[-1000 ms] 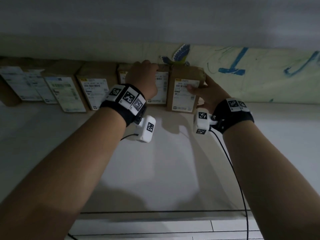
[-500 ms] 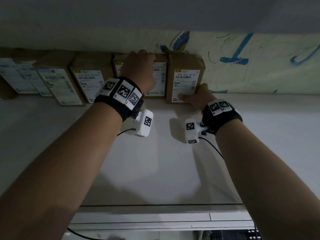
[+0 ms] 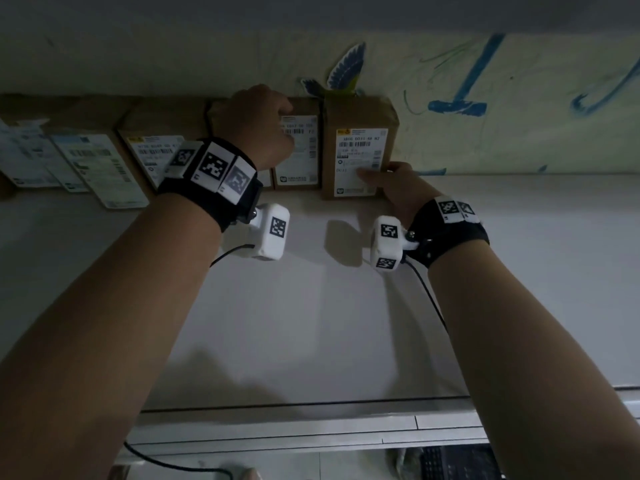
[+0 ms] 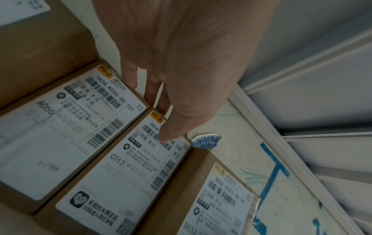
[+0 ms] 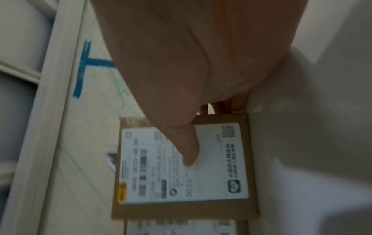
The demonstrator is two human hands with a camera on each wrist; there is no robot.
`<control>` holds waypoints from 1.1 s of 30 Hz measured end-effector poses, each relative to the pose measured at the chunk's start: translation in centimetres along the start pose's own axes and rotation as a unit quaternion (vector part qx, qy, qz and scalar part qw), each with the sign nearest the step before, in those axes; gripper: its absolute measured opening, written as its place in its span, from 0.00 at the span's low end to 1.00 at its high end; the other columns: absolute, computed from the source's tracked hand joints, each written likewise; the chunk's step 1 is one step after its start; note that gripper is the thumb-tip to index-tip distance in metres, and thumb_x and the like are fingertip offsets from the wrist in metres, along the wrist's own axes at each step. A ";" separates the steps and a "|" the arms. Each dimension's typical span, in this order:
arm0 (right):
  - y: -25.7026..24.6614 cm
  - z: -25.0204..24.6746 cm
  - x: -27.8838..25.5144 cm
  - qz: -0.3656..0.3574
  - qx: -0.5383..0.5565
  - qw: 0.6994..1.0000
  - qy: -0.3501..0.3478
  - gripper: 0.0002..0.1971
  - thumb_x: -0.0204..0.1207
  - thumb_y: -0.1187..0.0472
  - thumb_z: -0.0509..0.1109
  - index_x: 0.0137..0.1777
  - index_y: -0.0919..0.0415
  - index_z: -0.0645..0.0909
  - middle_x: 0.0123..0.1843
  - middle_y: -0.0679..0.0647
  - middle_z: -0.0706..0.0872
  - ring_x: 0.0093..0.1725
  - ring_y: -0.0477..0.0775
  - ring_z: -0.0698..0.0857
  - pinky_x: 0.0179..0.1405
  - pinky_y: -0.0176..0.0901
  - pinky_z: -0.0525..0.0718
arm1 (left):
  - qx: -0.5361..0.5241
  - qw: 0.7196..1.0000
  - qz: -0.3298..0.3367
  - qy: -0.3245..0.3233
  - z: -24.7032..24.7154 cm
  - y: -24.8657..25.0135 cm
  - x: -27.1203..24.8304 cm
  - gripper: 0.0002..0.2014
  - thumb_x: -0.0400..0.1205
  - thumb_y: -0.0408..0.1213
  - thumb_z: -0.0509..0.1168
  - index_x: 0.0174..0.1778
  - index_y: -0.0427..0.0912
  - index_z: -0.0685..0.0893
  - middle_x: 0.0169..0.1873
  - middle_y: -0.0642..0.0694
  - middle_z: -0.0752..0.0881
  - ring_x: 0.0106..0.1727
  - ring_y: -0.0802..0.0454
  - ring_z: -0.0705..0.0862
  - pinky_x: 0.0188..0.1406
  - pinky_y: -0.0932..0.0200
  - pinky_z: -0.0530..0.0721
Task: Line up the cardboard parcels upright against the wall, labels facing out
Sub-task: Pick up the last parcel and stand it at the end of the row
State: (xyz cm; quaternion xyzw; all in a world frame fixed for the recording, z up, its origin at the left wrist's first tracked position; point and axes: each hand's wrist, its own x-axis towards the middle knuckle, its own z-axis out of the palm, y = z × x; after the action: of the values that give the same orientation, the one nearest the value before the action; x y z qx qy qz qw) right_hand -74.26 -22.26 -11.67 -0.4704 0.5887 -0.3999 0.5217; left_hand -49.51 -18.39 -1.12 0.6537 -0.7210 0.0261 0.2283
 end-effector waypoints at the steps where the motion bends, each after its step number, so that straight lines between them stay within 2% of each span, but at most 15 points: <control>1: -0.3 0.3 -0.4 -0.001 -0.016 1.000 0.011 0.55 0.54 0.41 0.90 0.79 0.59 0.70 0.64 0.54 0.91 0.61 0.58 0.91 0.66 0.59 0.90 | 0.005 1.000 0.001 -0.002 0.1 0.1 -0.1 0.27 0.80 0.37 0.72 0.78 0.43 0.83 0.76 0.39 0.82 0.74 0.36 0.83 0.73 0.41 0.83; 4: -0.3 1.0 -0.7 -0.007 -0.094 0.995 0.035 0.45 0.64 0.42 0.87 0.74 0.56 0.66 0.68 0.55 0.85 0.65 0.59 0.87 0.70 0.61 0.86 | 0.015 1.000 -0.003 -0.012 0.2 0.2 0.1 0.26 0.81 0.35 0.67 0.78 0.44 0.83 0.76 0.38 0.82 0.74 0.35 0.82 0.72 0.41 0.82; 7: 0.0 1.8 -0.9 -0.014 -0.139 0.989 0.057 0.44 0.71 0.47 0.85 0.78 0.60 0.63 0.75 0.58 0.79 0.72 0.61 0.82 0.74 0.57 0.82 | 0.014 1.000 -0.004 -0.015 -0.2 0.5 0.2 0.23 0.83 0.33 0.65 0.76 0.43 0.85 0.74 0.37 0.83 0.72 0.34 0.83 0.69 0.42 0.84; 10: 0.2 2.7 -1.0 -0.039 -0.165 0.980 0.101 0.47 0.69 0.50 0.86 0.80 0.62 0.62 0.79 0.60 0.75 0.78 0.63 0.78 0.79 0.61 0.78 | 0.006 1.000 0.024 -0.018 -0.5 0.3 -0.1 0.20 0.81 0.29 0.64 0.68 0.38 0.89 0.67 0.33 0.87 0.66 0.32 0.86 0.64 0.40 0.86; 12: 0.3 3.0 -1.1 -0.038 -0.164 0.980 0.105 0.49 0.67 0.49 0.87 0.80 0.61 0.62 0.79 0.60 0.75 0.79 0.64 0.77 0.79 0.63 0.78 | -0.044 0.998 0.037 0.000 -0.8 -0.4 -0.3 0.17 0.80 0.25 0.63 0.61 0.37 0.91 0.64 0.34 0.88 0.68 0.32 0.85 0.61 0.44 0.84; 14: 0.3 3.1 -1.1 -0.036 -0.160 0.982 0.098 0.52 0.61 0.47 0.88 0.80 0.60 0.62 0.78 0.59 0.75 0.78 0.63 0.77 0.79 0.64 0.78 | -0.093 0.995 -0.001 0.022 -1.6 -1.8 -0.5 0.23 0.80 0.22 0.61 0.69 0.41 0.88 0.77 0.38 0.81 0.82 0.35 0.75 0.76 0.47 0.77; 15: 0.3 3.1 -1.2 -0.037 -0.156 0.982 0.096 0.54 0.58 0.45 0.89 0.79 0.59 0.62 0.78 0.58 0.76 0.78 0.63 0.78 0.78 0.64 0.79 | -0.086 0.996 -0.024 0.031 -2.1 -2.7 -0.8 0.27 0.79 0.24 0.61 0.76 0.41 0.84 0.83 0.38 0.75 0.86 0.37 0.69 0.84 0.45 0.70; 16: 0.3 2.9 -1.1 -0.038 -0.152 0.983 0.096 0.55 0.55 0.43 0.88 0.78 0.58 0.63 0.78 0.58 0.76 0.77 0.63 0.78 0.78 0.64 0.79 | -0.054 0.997 -0.043 0.041 -2.5 -3.5 -1.0 0.29 0.78 0.28 0.61 0.78 0.41 0.82 0.85 0.37 0.73 0.87 0.36 0.68 0.87 0.41 0.67; 18: 0.3 2.7 -1.1 -0.036 -0.143 0.985 0.091 0.54 0.55 0.42 0.88 0.77 0.58 0.63 0.77 0.57 0.77 0.76 0.62 0.79 0.77 0.63 0.80 | 0.032 0.992 -0.108 0.048 -3.1 -5.5 -1.3 0.29 0.75 0.43 0.62 0.74 0.40 0.83 0.80 0.30 0.77 0.82 0.27 0.72 0.84 0.31 0.68; 20: 0.2 2.2 -0.9 -0.029 -0.134 0.987 0.088 0.51 0.59 0.44 0.88 0.76 0.58 0.63 0.76 0.57 0.78 0.75 0.61 0.80 0.76 0.62 0.82 | 0.051 0.980 -0.191 0.021 -3.5 -6.9 -1.7 0.32 0.75 0.58 0.59 0.67 0.39 0.82 0.72 0.27 0.80 0.74 0.23 0.78 0.76 0.28 0.75; 22: 0.2 2.1 -0.8 -0.026 -0.130 0.988 0.079 0.48 0.60 0.45 0.89 0.74 0.57 0.64 0.77 0.57 0.79 0.75 0.61 0.81 0.76 0.61 0.82 | 0.040 0.984 -0.172 0.017 -3.7 -7.7 -2.3 0.30 0.75 0.62 0.53 0.52 0.38 0.83 0.53 0.31 0.87 0.55 0.30 0.86 0.61 0.36 0.85; 24: 0.0 2.6 -1.0 -0.024 -0.132 0.988 0.075 0.56 0.54 0.42 0.90 0.78 0.59 0.63 0.78 0.56 0.79 0.77 0.61 0.80 0.77 0.61 0.82 | 0.051 0.990 -0.128 0.043 -3.1 -8.6 -2.8 0.23 0.76 0.57 0.53 0.41 0.40 0.81 0.40 0.36 0.86 0.43 0.36 0.85 0.50 0.42 0.86; 27: -0.2 2.8 -1.5 -0.027 -0.158 0.984 0.072 0.65 0.47 0.37 0.89 0.81 0.59 0.60 0.79 0.55 0.77 0.78 0.61 0.78 0.78 0.63 0.79 | 0.089 0.991 -0.089 0.052 -2.9 -9.3 -3.0 0.16 0.76 0.49 0.60 0.46 0.41 0.84 0.45 0.35 0.88 0.49 0.32 0.88 0.52 0.42 0.86; 30: -0.4 2.7 -1.7 -0.023 -0.160 0.985 0.060 0.60 0.55 0.40 0.89 0.82 0.59 0.59 0.79 0.55 0.77 0.77 0.60 0.79 0.78 0.62 0.80 | 0.080 0.991 -0.092 0.049 -3.0 -9.8 -3.2 0.15 0.78 0.49 0.65 0.51 0.42 0.86 0.52 0.33 0.88 0.55 0.30 0.87 0.52 0.45 0.81; 33: -0.5 2.4 -1.9 -0.002 -0.157 0.986 0.059 0.48 0.70 0.51 0.85 0.82 0.60 0.60 0.78 0.55 0.77 0.73 0.59 0.80 0.75 0.57 0.81 | 0.058 0.991 -0.117 0.028 -3.4 -10.0 -3.5 0.20 0.73 0.53 0.64 0.56 0.47 0.84 0.60 0.31 0.83 0.64 0.27 0.82 0.66 0.34 0.81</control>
State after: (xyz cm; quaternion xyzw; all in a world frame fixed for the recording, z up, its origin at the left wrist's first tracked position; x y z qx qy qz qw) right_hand -71.80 -20.51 -11.08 -0.5226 0.6733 -0.3308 0.4051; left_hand -38.80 -15.48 -1.95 0.7450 -0.6299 0.0595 0.2115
